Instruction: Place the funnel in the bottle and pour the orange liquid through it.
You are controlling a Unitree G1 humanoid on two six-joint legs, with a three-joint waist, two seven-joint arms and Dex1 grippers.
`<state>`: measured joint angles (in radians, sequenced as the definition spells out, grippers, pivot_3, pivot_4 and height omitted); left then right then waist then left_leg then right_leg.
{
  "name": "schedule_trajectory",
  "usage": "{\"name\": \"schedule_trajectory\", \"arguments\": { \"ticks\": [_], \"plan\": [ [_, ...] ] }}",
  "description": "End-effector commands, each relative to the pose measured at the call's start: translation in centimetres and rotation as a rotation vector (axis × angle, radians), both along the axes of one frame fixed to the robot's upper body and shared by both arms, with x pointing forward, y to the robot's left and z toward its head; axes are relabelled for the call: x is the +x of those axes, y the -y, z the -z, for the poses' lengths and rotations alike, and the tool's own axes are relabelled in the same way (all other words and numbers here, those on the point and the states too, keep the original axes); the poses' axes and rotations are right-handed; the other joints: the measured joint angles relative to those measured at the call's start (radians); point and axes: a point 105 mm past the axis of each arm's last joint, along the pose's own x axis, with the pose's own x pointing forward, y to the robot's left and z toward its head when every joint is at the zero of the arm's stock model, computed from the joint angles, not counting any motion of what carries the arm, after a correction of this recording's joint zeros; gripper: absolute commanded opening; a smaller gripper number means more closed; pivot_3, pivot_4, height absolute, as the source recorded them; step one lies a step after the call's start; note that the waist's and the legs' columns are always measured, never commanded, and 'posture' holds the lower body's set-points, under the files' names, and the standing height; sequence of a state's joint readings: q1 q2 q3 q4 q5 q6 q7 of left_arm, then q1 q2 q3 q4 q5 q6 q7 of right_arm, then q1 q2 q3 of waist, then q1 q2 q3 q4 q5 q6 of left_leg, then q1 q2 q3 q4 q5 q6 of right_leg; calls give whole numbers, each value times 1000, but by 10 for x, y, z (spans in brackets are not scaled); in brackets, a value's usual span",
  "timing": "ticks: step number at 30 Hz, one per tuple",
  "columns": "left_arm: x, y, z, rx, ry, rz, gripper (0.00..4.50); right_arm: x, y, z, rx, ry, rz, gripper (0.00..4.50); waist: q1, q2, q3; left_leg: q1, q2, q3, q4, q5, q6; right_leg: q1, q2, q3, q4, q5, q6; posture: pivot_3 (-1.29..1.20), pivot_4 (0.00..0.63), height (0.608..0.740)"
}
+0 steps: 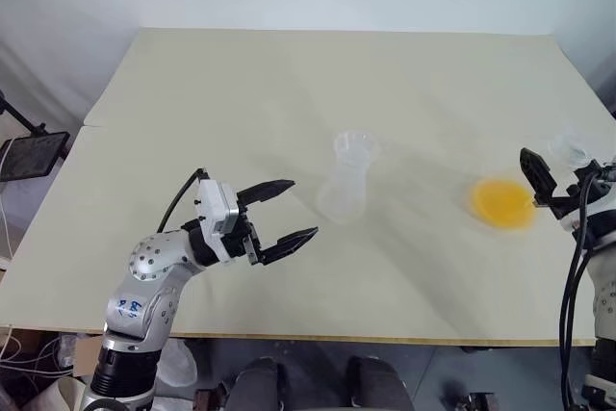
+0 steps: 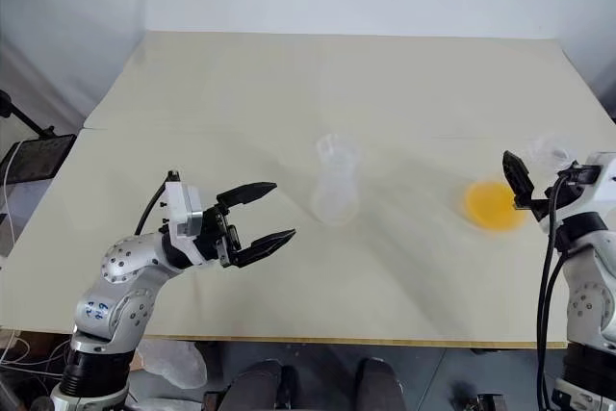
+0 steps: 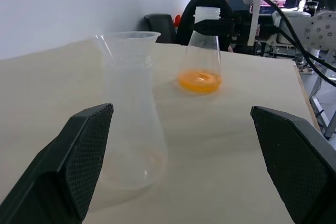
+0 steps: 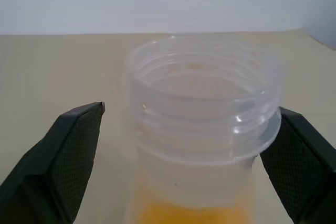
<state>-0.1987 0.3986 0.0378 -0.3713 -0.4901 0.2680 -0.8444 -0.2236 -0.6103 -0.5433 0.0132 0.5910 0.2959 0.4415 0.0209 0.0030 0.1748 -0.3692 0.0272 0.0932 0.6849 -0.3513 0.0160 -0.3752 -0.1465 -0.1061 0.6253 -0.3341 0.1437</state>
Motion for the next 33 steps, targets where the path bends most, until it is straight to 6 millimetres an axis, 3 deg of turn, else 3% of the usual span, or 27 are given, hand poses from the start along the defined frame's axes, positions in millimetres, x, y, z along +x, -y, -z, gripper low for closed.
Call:
{"name": "schedule_trajectory", "arguments": {
  "ticks": [1,4,10,15,18,21,22,24,26,30,33],
  "plan": [
    [-2,2,-10,-18,47,22,4457,3,-1,-11,-11,52,2,4500,0,0,0,0,0,0,0,0,0,0,0,0,0,0,0,0,150,740],
    [-2,2,-10,-18,52,21,4500,5,-1,-11,-11,55,5,4113,0,0,0,0,0,0,0,0,0,0,0,0,0,0,0,0,150,740],
    [-2,0,-12,-22,64,8,4500,6,-2,-16,-2,90,2,2480,0,0,0,0,0,0,0,0,0,0,0,0,0,0,0,0,150,740],
    [-1,-1,-12,-23,70,-1,4500,5,-13,-22,13,135,-48,2476,-2,0,0,0,1,0,0,0,0,0,0,0,0,0,0,0,150,740],
    [0,-2,-13,-26,74,-9,4500,8,-37,-32,-17,156,-140,2476,-6,0,0,0,1,0,0,0,0,0,0,0,0,0,0,0,150,740],
    [4,-5,-13,-23,78,-20,4500,16,-72,-54,-163,200,-228,2476,-18,1,0,-1,1,0,0,0,0,-1,0,0,0,0,0,0,150,740],
    [5,-6,-13,-22,81,-24,4500,23,-83,-52,-272,137,-234,2476,-21,1,0,0,1,0,0,0,0,-1,0,0,0,0,0,0,150,740],
    [7,-8,-14,-22,85,-32,4500,32,-91,-56,-394,78,-191,2476,-23,1,1,-1,2,0,0,0,0,-2,0,0,0,0,0,0,150,740],
    [8,-10,-15,-27,89,-43,4500,30,-107,-73,-485,164,-208,2476,-21,1,1,-1,2,-1,-1,0,-1,-2,0,0,0,0,0,0,150,740],
    [12,-12,-15,-29,89,-61,4500,29,-141,-86,-780,279,-176,2476,-20,1,1,-2,2,-1,-1,0,-1,-2,-1,-2,-1,0,0,0,150,740],
    [13,-13,-14,-30,86,-68,4500,29,-156,-92,-849,352,-163,2476,-22,1,1,-3,1,-1,-1,0,-1,-2,-1,-3,-1,0,0,0,150,740]
  ]
}}
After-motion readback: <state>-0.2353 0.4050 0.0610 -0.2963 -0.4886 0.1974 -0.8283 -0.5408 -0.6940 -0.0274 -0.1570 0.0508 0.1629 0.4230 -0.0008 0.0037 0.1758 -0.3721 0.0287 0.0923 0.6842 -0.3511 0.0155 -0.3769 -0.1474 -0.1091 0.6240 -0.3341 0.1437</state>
